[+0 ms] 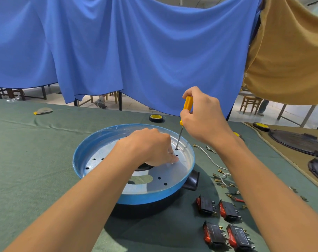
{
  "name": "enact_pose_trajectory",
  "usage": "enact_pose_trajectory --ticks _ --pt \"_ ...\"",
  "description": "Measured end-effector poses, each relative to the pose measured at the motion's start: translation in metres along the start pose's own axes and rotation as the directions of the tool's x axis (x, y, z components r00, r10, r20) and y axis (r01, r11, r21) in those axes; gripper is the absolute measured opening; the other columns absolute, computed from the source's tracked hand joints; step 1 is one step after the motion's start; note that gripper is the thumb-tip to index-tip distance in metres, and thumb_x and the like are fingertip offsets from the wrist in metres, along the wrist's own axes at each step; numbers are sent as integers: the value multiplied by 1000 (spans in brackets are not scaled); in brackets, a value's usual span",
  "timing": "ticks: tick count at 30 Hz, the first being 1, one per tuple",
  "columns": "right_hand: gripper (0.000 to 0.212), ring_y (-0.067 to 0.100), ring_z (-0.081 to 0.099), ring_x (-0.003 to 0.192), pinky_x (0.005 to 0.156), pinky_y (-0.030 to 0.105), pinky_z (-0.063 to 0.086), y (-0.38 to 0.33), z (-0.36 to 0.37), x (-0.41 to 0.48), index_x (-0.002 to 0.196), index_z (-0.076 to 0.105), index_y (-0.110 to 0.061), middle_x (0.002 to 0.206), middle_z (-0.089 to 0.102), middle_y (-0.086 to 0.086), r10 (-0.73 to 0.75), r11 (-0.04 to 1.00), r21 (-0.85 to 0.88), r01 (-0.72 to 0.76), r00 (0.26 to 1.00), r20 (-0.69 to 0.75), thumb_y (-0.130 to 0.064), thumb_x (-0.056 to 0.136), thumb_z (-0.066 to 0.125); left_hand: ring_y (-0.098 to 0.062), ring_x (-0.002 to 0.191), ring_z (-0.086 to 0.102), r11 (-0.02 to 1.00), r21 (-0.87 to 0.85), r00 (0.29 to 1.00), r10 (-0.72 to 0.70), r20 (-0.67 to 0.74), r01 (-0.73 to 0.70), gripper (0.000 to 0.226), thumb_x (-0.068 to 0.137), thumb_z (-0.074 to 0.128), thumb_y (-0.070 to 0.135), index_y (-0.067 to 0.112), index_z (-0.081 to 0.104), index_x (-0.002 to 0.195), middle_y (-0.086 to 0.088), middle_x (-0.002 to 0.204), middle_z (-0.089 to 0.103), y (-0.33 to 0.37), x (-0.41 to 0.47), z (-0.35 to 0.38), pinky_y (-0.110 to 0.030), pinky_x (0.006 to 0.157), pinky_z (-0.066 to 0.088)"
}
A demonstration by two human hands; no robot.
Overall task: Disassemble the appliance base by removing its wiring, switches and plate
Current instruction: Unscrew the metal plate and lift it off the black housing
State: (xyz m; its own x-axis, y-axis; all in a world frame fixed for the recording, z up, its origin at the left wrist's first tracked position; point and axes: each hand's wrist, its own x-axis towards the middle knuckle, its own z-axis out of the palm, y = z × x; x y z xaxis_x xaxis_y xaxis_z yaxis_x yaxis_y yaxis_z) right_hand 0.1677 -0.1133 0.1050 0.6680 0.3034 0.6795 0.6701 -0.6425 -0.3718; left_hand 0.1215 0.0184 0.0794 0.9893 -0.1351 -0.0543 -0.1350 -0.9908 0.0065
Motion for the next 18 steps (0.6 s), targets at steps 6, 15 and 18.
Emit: enact_pose_trajectory --ticks 6,15,18 --pt "16 24 54 82 71 29 39 1 5 -1 101 62 -16 82 61 4 -39 997 -70 31 992 -120 -25 89 66 -21 103 57 1000 -5 1000 -10 3 10 47 91 47 62 37 60 129 4 128 61 -1 -2 1 -31 77 43" --pt "19 33 50 84 68 37 37 2 7 -3 104 47 -14 72 49 -1 86 993 -80 -82 995 43 -28 91 46 -20 105 56 1000 8 1000 -25 -1 25 46 91 46 61 38 59 129 4 128 60 2 -5 -2 -30 75 39" --pt "32 35 50 79 67 37 35 1 5 -4 92 39 -14 80 52 4 72 982 -177 -65 997 31 -45 95 45 -22 108 55 1000 5 1000 -28 0 28 46 92 46 61 38 59 129 4 129 59 3 -6 -2 -31 78 40"
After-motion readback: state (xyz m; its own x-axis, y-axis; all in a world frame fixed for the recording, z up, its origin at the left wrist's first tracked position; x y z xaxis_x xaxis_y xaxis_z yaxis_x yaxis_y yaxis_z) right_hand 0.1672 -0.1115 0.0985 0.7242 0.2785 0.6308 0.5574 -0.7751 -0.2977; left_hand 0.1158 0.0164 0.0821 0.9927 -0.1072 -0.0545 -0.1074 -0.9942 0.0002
